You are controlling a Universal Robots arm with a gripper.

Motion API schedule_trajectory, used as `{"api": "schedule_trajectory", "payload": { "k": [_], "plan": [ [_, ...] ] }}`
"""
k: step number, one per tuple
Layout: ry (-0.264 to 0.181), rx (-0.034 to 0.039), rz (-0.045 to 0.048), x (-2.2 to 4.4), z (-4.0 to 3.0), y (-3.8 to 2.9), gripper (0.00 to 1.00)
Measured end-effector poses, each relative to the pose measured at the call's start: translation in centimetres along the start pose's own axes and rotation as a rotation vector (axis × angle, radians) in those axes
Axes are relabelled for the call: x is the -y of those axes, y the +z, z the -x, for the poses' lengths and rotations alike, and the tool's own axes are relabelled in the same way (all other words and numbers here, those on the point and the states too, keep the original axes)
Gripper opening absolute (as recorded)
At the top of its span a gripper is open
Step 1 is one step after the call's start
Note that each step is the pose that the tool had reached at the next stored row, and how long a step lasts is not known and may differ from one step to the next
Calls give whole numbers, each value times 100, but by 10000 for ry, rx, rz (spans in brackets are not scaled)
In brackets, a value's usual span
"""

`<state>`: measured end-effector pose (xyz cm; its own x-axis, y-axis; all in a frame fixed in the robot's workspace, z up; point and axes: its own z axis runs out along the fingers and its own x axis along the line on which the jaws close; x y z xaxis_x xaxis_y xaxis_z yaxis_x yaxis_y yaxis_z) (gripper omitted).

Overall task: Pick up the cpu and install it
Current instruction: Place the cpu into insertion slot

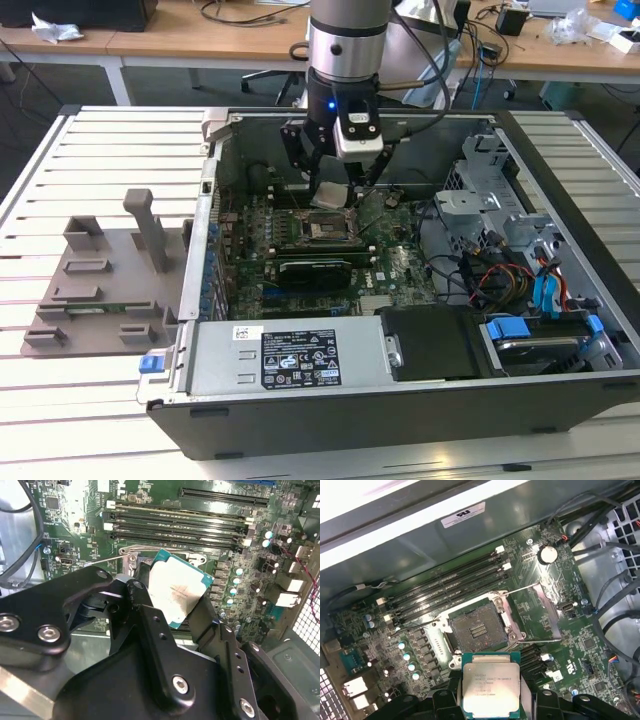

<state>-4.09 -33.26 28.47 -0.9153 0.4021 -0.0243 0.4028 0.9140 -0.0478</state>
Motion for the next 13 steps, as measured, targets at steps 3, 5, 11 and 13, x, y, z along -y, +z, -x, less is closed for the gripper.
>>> {"api": "schedule_trajectory", "payload": {
  "k": [3,5,11,13],
  "plan": [
    [195,-9,-4,0,0,0,55],
    [333,-16,-7,0,0,1,55],
    [651,-32,-15,0,0,1,55],
    [749,-36,-18,0,0,1,55]
  ]
}}
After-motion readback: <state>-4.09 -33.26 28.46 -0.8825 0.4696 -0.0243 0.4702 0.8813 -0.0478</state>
